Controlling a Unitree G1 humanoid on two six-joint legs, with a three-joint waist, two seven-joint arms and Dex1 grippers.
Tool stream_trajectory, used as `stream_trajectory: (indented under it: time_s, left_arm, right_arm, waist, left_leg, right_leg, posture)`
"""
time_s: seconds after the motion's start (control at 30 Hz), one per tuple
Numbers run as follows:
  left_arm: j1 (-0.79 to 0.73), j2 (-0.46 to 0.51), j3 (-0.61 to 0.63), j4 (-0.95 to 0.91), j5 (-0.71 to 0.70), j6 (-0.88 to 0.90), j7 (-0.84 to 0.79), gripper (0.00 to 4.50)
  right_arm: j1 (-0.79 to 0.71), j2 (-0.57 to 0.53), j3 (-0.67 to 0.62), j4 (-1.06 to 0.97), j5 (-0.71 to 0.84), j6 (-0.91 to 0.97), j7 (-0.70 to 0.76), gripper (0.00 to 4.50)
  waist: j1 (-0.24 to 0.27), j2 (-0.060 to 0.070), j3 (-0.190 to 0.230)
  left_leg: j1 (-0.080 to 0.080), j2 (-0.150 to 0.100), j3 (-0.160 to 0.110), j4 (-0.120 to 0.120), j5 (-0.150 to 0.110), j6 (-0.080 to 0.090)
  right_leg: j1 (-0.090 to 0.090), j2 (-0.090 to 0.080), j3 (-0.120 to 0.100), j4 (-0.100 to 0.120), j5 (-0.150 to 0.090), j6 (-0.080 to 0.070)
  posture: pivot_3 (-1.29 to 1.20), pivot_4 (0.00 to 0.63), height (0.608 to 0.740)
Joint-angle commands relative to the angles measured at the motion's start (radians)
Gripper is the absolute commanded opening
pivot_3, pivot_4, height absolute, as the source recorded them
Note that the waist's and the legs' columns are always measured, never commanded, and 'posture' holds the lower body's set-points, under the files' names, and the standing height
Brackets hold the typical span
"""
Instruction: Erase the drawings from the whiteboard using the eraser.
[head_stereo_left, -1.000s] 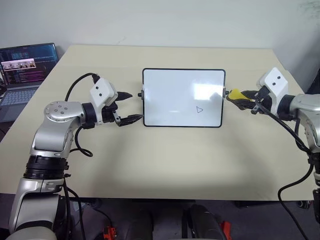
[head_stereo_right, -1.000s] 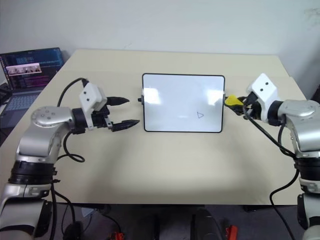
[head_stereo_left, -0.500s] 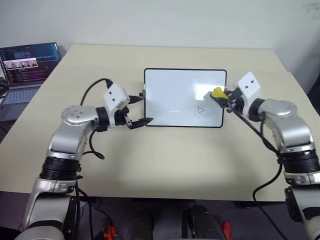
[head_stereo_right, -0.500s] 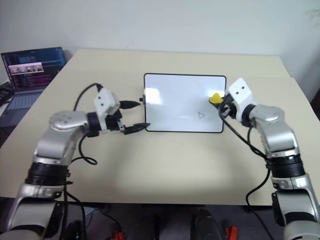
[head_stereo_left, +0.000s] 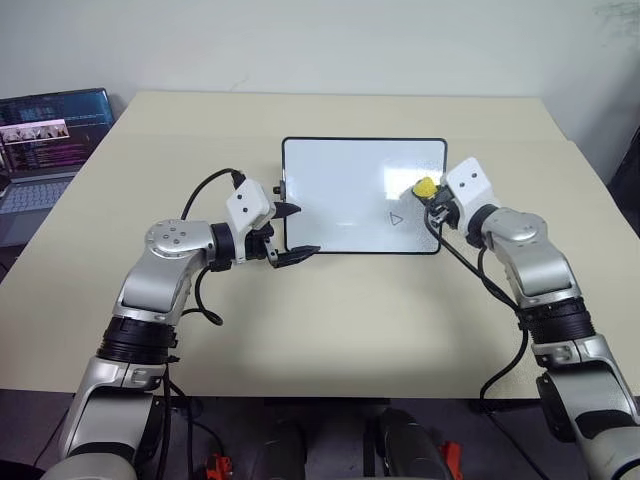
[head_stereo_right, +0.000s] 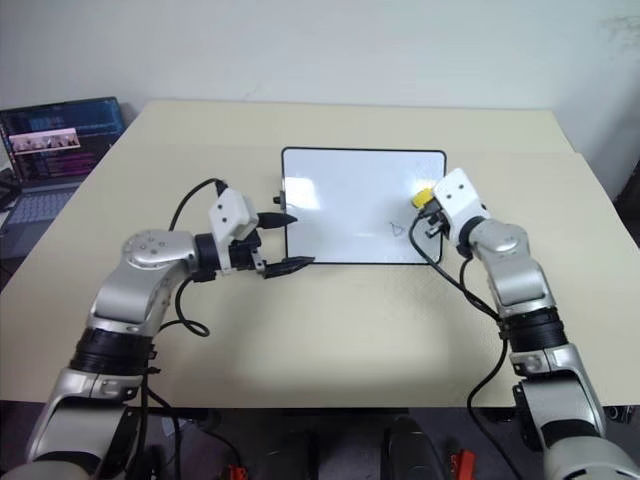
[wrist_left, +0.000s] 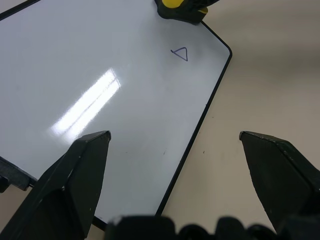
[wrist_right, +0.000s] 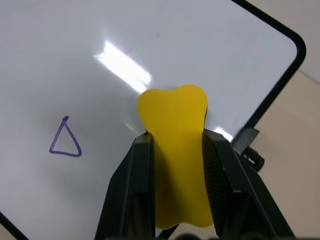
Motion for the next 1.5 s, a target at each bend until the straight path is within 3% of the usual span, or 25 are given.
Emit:
stream_trajectory:
  time_s: [0.03,0.47,0.77,1.2,1.37,1.5]
  left_arm:
    - [-0.011,0.012,0.014,-0.028,0.002,-0.020,-0.006,4.50]
    - [-0.023,0.019,0.014,-0.024,0.011,-0.025,-0.006,4.50]
    - [-0.029,0.019,0.015,-0.015,0.011,-0.030,-0.007,4.50]
    - [-0.027,0.017,0.016,-0.022,0.009,-0.024,-0.006,4.50]
    - [-0.034,0.018,0.015,-0.014,0.011,-0.026,-0.007,4.50]
    - [-0.033,0.021,0.018,-0.013,0.008,-0.025,-0.010,4.50]
  right_arm:
    - [-0.022,0.030,0.028,0.009,-0.032,0.013,-0.021,0.97]
    - [0.160,0.107,0.189,-0.003,-0.095,-0.027,0.030,0.97]
    - [0.122,0.102,0.125,0.027,-0.089,-0.040,-0.005,0.97]
    - [-0.001,0.035,0.014,0.264,-0.110,-0.057,-0.175,0.97]
    - [0.009,0.044,0.030,0.257,-0.105,-0.064,-0.167,0.96]
    - [0.057,0.047,0.076,0.180,-0.087,-0.032,-0.071,0.96]
  waist:
    - [0.000,0.000,0.000]
    - [-0.002,-0.005,-0.004]
    - [0.001,-0.006,-0.004]
    - [0.007,-0.007,-0.005]
    - [0.007,-0.008,-0.006]
    - [0.007,-0.009,-0.006]
  left_leg:
    - [0.000,0.000,0.000,0.000,0.000,0.000]
    - [0.005,0.001,-0.001,0.002,0.000,0.000]
    - [0.010,0.000,-0.001,0.002,0.002,0.000]
    - [0.012,-0.002,-0.002,0.003,0.012,0.009]
    - [0.012,-0.002,-0.001,0.003,0.014,0.011]
    - [0.012,-0.002,-0.001,0.002,0.014,0.011]
  right_leg:
    - [0.000,0.000,0.000,0.000,0.000,0.000]
    - [0.005,0.001,0.000,0.001,0.001,0.000]
    - [0.011,0.001,0.000,0.000,0.002,0.002]
    - [0.015,0.001,0.002,-0.002,0.005,0.003]
    - [0.015,0.001,0.003,-0.003,0.005,0.002]
    - [0.015,0.001,0.003,-0.003,0.006,0.002]
  posture:
    - [0.00,0.150,0.740]
    - [0.00,0.150,0.740]
    - [0.00,0.150,0.740]
    - [0.00,0.150,0.740]
    - [0.00,0.150,0.740]
    - [0.00,0.150,0.740]
